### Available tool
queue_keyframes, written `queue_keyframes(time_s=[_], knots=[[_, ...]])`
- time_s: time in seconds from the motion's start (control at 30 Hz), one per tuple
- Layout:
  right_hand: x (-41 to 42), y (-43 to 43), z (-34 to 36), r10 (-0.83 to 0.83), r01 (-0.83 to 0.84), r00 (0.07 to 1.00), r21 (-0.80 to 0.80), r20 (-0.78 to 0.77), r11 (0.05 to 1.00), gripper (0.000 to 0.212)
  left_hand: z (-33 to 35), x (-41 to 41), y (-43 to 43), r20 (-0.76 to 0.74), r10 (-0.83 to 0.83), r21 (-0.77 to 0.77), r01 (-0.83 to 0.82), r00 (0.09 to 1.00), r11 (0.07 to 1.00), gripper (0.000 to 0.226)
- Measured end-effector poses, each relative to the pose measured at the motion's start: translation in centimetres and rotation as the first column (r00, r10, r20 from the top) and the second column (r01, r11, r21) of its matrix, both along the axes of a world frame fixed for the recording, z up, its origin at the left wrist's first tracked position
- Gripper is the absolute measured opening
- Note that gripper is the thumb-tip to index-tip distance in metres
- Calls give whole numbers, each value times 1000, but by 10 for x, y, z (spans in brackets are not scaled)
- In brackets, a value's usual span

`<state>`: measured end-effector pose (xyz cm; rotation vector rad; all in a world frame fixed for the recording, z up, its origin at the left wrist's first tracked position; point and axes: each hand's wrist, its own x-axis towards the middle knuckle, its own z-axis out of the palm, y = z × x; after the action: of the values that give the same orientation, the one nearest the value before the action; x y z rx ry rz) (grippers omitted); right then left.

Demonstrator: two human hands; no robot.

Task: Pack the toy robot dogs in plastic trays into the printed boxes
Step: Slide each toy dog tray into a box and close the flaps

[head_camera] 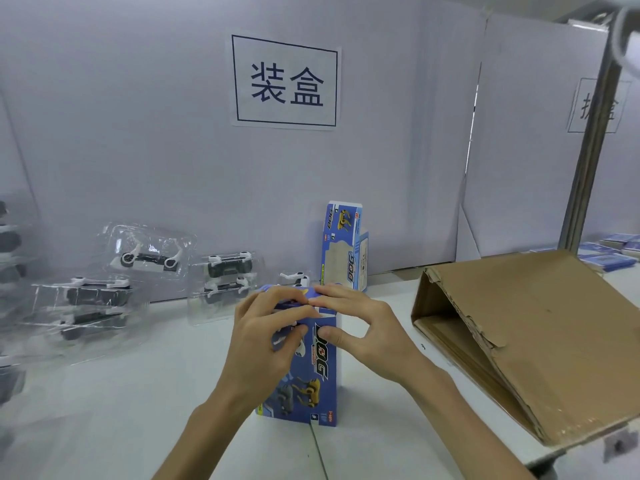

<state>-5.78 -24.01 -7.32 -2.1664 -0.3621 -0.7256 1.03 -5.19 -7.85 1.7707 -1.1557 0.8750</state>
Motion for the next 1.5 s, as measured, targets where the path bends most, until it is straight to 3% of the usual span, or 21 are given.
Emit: queue_keyframes(time_s=[0.17, 0.3, 0.77, 1.03, 1.17, 1.27, 1.33, 1.4, 1.5], knots=[[-2, 0, 3, 52, -47, 997, 96, -53, 994, 42, 7, 10, 15, -7, -86, -16, 86, 996, 996, 29], [-5, 1, 5, 85, -72, 993, 144, -88, 987, 42, 6, 24, 31, 5, 35, -21, -35, 999, 999, 32], [-7, 6, 4, 81, -64, 994, 207, -77, 976, 39, 3, 20, 26, -65, 63, -98, -69, 996, 993, 21], [-1, 1, 7, 114, -93, 990, 212, -89, 973, 32, -1, 18, 20, -2, 121, -136, -120, 993, 983, 15], [0, -8, 20, 76, -58, 988, 128, -135, 990, 30, 0, 15, 16, 62, 185, -120, -177, 981, 977, 14], [2, -7, 22, -125, 122, 992, -86, -31, 989, 26, 1, 11, 10, 108, 223, -111, -211, 969, 971, 13], [5, 8, 13, -252, 247, 963, 60, 97, 967, 19, 0, 6, 4, 100, 230, -139, -216, 968, 967, 10], [11, 27, 4, -338, 292, 940, 391, 53, 873, 20, -1, -1, -3, 93, 240, -170, -222, 966, 960, 8], [24, 47, -4, -94, 205, 977, 725, -192, 657, 30, -3, -10, -11, 135, 234, -171, -210, 963, 963, 5]])
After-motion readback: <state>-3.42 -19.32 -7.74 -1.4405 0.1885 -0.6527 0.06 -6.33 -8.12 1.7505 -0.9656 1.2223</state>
